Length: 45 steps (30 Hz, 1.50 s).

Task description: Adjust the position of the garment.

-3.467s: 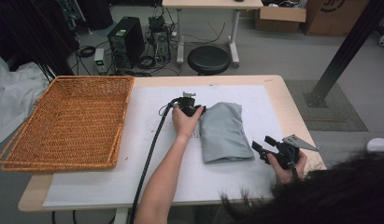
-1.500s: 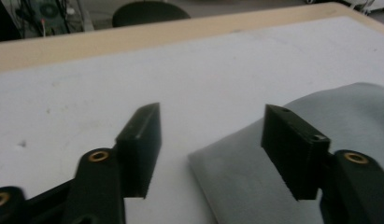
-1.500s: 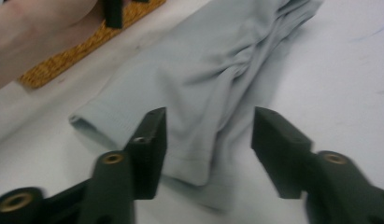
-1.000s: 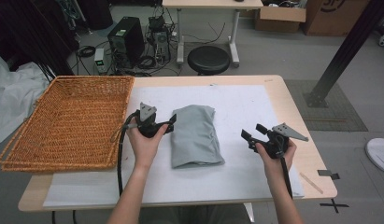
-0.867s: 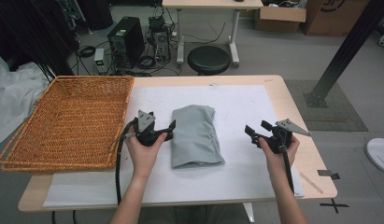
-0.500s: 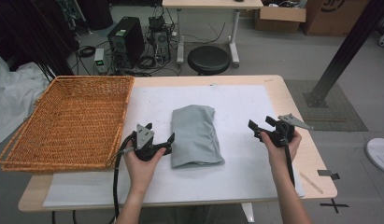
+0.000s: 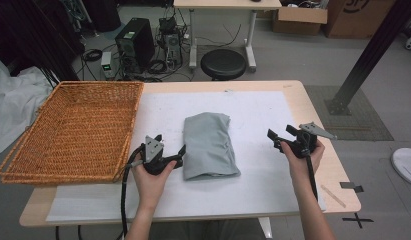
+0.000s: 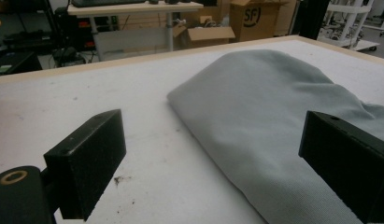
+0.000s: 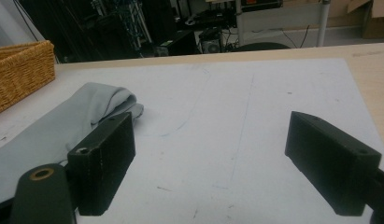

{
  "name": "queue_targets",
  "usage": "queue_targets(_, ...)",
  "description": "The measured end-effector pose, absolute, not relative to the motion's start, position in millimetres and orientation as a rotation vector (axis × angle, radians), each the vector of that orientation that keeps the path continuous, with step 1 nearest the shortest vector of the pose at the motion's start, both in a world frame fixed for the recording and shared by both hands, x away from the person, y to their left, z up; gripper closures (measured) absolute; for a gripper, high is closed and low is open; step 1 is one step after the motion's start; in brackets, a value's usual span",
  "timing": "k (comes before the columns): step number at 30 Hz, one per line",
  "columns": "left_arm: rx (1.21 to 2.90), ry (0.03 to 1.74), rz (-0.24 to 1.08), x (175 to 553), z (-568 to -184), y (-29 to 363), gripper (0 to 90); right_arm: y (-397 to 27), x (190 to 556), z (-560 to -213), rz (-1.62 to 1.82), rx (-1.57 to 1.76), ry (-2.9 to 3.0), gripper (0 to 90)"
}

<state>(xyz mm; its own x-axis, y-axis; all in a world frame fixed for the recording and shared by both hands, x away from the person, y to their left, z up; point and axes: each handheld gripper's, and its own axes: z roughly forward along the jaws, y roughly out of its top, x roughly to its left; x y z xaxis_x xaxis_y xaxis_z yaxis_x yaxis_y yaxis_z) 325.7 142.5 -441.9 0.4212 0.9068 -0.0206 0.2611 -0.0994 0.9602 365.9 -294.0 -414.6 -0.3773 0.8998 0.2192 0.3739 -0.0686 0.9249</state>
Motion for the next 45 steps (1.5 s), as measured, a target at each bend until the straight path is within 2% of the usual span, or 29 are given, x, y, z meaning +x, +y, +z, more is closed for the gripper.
queue_targets(45, 1.603, 1.046, 0.797, 319.8, -437.9, 144.6, 8.0, -280.8, 362.0, -409.6, 1.422, 1.286, 1.796, 16.2)
